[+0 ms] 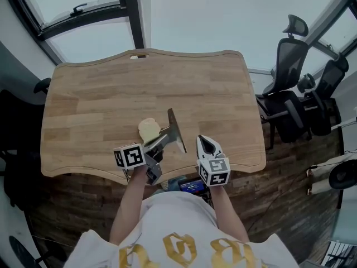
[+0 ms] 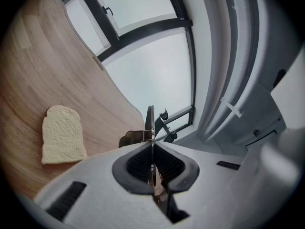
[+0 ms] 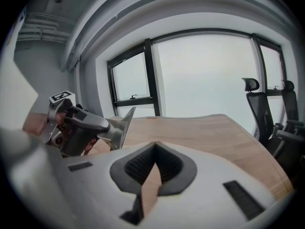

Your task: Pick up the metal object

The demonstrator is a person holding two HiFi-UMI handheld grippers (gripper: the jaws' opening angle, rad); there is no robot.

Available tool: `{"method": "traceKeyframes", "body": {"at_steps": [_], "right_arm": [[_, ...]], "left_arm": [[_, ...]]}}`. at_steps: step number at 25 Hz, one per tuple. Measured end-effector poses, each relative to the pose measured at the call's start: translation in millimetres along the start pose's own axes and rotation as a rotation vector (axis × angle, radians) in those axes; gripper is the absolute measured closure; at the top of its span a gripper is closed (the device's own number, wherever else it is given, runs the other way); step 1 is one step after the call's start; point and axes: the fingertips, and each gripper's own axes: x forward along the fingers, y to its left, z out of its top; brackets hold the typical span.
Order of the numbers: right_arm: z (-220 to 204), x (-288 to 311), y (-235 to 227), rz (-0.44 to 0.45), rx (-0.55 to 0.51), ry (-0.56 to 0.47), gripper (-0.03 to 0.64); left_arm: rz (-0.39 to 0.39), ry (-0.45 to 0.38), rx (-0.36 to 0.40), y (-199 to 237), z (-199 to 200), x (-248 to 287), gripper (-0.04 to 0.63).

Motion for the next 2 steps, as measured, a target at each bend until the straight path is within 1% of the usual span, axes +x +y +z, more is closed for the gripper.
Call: {"method": "traceKeyframes", "body": {"at_steps": [2], "right_arm": [[2.9,4.5,-1.2,0.003,-0.004,-0.004,0.606]], "left_arm": [[0.001,-0.007,0.000,2.5,4.2,1.3,0.575]]}}
